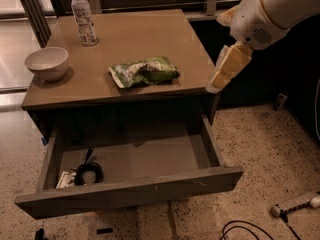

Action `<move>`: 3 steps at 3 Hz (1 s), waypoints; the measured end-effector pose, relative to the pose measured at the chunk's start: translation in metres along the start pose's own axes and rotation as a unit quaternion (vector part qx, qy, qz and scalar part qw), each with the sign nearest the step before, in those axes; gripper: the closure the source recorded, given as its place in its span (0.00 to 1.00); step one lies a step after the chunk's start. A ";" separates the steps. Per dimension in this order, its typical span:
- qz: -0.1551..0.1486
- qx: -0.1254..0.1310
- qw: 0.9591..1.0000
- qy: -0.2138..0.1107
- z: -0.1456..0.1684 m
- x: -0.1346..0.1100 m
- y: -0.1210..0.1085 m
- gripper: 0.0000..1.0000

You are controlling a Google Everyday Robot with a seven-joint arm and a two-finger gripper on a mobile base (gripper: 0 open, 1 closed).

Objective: Place green jalapeno chip bag into top drawer

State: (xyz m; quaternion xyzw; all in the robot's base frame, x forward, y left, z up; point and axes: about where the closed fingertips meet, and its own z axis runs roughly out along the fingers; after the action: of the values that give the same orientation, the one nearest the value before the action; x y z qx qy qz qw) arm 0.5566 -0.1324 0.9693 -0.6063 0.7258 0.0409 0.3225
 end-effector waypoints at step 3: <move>0.018 0.047 0.992 -0.112 0.036 -0.015 -0.029 0.00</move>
Offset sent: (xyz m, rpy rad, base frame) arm 0.0352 0.0013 -0.0151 0.2258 -0.1285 -0.0613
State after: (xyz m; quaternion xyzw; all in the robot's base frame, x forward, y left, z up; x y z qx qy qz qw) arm 0.5992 -0.1109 0.9584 -0.5692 0.6968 0.0800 0.4291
